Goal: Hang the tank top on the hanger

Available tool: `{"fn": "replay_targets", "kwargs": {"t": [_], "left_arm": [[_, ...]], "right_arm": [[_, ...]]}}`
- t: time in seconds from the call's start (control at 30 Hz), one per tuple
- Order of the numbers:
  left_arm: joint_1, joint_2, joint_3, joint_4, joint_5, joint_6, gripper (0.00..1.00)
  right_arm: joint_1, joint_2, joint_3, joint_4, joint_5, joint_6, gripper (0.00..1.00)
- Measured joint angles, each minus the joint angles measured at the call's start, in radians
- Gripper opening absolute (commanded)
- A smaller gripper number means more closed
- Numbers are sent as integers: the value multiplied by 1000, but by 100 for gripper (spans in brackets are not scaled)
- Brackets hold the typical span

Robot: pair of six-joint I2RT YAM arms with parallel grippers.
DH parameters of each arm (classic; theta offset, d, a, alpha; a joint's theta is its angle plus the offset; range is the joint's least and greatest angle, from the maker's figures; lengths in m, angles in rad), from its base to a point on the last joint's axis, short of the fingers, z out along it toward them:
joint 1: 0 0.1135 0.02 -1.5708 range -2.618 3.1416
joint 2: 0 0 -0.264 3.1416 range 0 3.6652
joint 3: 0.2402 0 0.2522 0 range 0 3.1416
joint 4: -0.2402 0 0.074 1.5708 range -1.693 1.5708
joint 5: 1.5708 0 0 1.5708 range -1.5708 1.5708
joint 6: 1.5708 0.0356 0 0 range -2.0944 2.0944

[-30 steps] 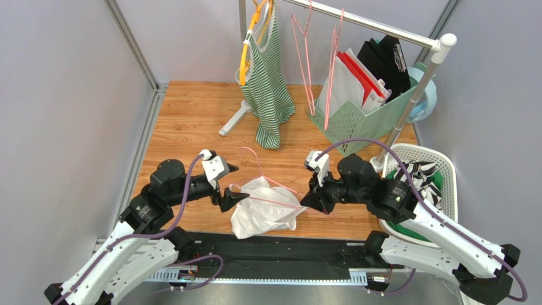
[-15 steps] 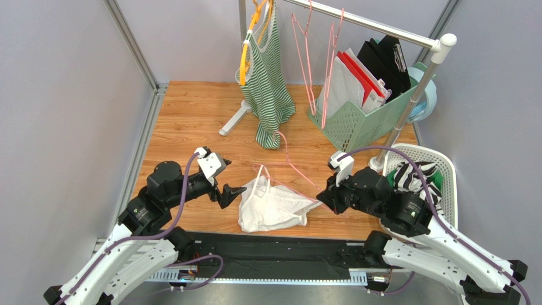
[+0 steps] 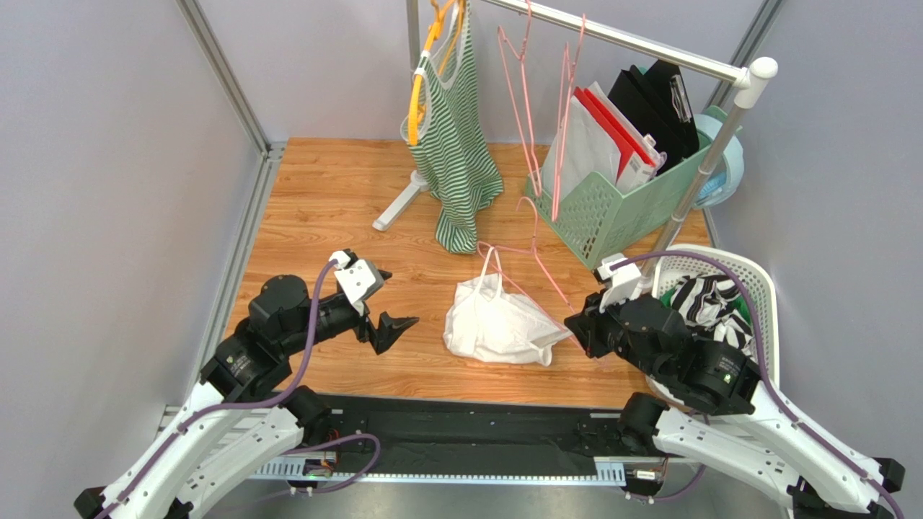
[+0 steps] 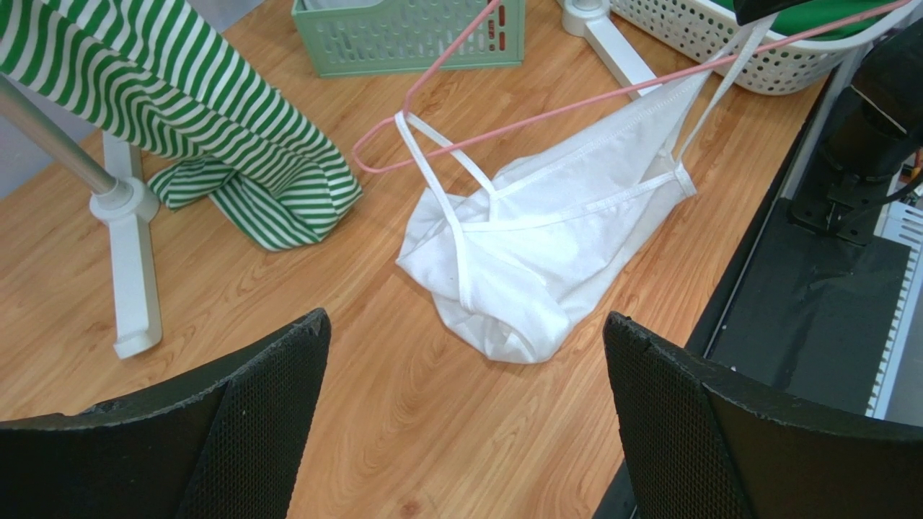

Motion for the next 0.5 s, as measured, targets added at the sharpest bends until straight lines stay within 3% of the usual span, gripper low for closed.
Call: {"fn": "replay_targets", "kwargs": {"t": [0.5], "left_arm": [[0, -18, 0, 0, 0, 0, 99]], "right_arm": [[-4, 76, 63, -105, 193, 85, 0]]}}
